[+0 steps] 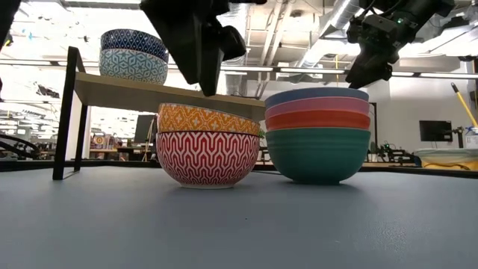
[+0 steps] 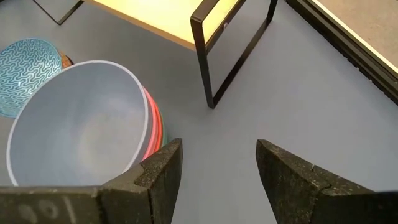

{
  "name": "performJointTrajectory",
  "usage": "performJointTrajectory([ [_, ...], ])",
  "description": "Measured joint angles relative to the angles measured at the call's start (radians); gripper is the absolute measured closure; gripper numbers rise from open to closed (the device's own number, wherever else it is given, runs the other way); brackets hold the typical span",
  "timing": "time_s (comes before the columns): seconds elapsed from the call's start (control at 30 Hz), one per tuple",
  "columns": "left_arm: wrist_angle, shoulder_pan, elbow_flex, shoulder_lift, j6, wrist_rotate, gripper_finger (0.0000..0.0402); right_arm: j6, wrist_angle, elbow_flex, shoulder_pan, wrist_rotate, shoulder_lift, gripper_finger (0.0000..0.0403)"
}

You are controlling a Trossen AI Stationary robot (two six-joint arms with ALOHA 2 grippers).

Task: Place and stack bowls onto a shelf
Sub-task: Stack the small blue bowl on top the small yellow bowl on the shelf

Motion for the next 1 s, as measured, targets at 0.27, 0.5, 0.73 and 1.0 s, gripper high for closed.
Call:
performJointTrajectory([
  [0.27,0.054,0.017,-0.082,-0.032,-0.006,0.029,0.0251,0.0,0.0,0.0,-0.001,0.0,0.0,0.0173],
  [0.5,0.068,0.023,-0.1,-0.036,0.041,0.019,0.0251,0.0,0.006,0.0,-0.001,0.001,0.0,0.0173],
  [0.73,0.111,0.028,-0.127,-0.035,0.025,0.058,0.0251,-0.002,0.008,0.0,-0.001,0.002,0.0,0.0173],
  [1.0,0.095,0.046,-0.146,-0.035,0.045,0.072,0.0269,-0.008,0.008,0.0,-0.001,0.002,0.0,0.0173],
])
